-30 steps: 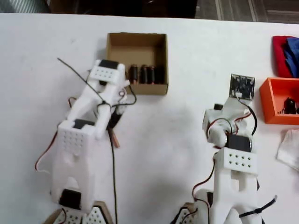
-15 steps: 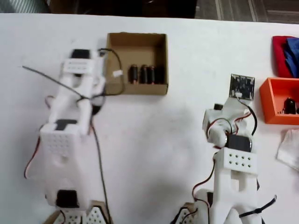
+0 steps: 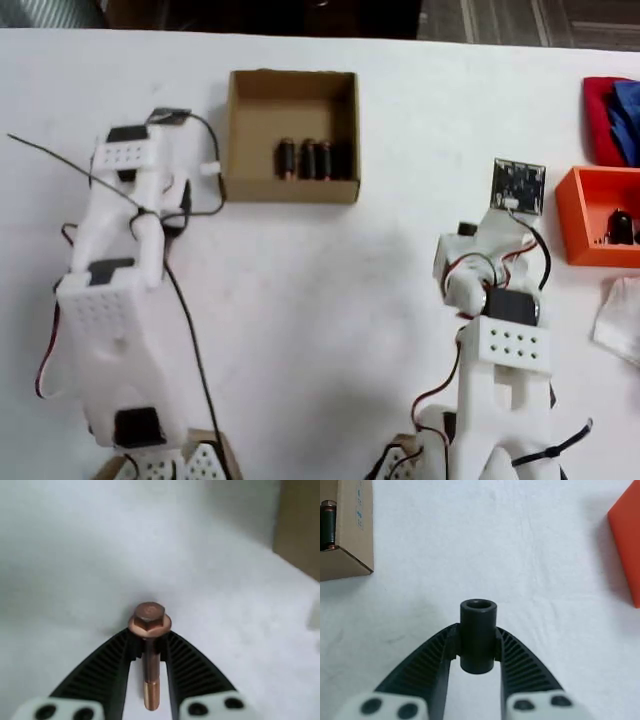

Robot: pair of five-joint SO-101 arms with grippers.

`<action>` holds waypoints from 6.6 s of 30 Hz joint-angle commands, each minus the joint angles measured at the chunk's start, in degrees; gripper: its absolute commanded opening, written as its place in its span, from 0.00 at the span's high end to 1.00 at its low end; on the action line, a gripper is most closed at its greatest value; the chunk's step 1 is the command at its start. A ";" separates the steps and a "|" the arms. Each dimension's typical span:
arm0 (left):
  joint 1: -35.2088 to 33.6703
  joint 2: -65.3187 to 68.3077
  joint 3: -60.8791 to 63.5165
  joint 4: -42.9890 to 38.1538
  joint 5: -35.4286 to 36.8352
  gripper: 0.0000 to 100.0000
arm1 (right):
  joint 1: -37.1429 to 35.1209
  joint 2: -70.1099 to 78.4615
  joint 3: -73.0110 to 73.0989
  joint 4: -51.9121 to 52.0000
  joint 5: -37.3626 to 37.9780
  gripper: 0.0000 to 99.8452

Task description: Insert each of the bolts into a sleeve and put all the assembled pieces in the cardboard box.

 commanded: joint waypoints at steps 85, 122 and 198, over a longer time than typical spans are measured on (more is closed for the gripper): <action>33.49 -91.25 55.52 -53.27 18.20 0.97 | -29.93 -33.27 23.38 -32.57 0.18 0.98; 41.93 -65.76 28.09 -36.57 30.51 0.97 | -29.93 -33.36 23.03 -35.21 5.27 0.98; 43.25 -62.24 30.90 -25.05 30.15 0.90 | -27.21 -33.45 23.03 -35.12 0.44 0.98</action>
